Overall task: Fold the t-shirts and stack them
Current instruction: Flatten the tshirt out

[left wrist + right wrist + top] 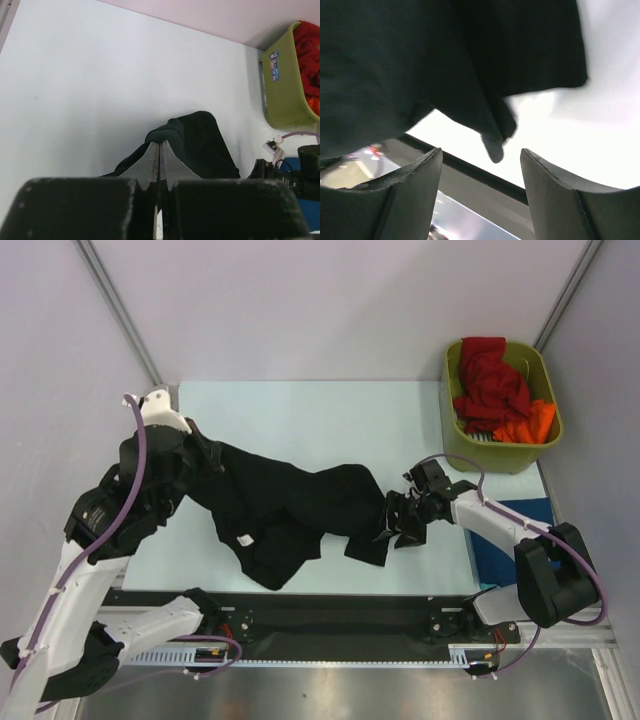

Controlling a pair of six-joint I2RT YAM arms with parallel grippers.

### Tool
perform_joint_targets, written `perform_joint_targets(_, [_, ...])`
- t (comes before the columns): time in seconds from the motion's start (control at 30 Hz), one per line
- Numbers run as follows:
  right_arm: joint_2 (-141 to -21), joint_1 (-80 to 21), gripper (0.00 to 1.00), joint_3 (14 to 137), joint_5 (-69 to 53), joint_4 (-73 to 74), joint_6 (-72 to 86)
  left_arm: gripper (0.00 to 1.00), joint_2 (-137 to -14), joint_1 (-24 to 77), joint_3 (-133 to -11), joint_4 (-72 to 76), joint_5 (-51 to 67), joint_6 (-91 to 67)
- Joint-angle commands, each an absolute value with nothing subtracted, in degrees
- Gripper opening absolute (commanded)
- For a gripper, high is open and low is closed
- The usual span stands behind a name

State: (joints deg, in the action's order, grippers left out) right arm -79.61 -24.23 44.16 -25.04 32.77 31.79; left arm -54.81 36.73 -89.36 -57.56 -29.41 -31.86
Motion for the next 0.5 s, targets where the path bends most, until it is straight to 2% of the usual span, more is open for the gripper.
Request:
perform_joint_targets(0.0, [-78.1,-23.4,0.69,45.2,-29.9,24.6,38.7,0.00,-55.5,36.3,-90.4,-54.0,-30.2,-29.8])
perform_joint_targets(0.07, [-78.7,-23.4,0.65,45.3,-28.7,24.6,39.8,0.00,-55.6,36.3,-90.4,-53.5,-29.8,-29.4])
perform_joint_targets(0.13, [-79.1,-24.5,0.51,45.8,-25.5,27.7,38.7,0.00,-56.0,36.2,-90.7,-53.5,-29.9,-29.0])
perform_joint_targets(0.2, [-80.0,-27.1,0.43,46.9,-21.5,30.2,35.3,0.00,-56.0,36.2,-91.2,-53.8,-30.3,-28.7])
perform_joint_targets(0.27, [-80.9,-28.7,0.44,47.0,-20.4,31.6,34.1,0.00,-55.9,36.1,-91.5,-53.5,-30.3,-28.0])
perform_joint_targets(0.4, [-83.6,-32.0,0.57,47.3,-16.6,32.1,33.1,0.00,-55.7,35.8,-91.8,-53.4,-30.7,-27.2])
perform_joint_targets(0.47, [-85.2,-32.9,0.57,48.2,-15.1,32.3,32.4,0.00,-55.7,35.6,-91.9,-53.4,-30.6,-26.8])
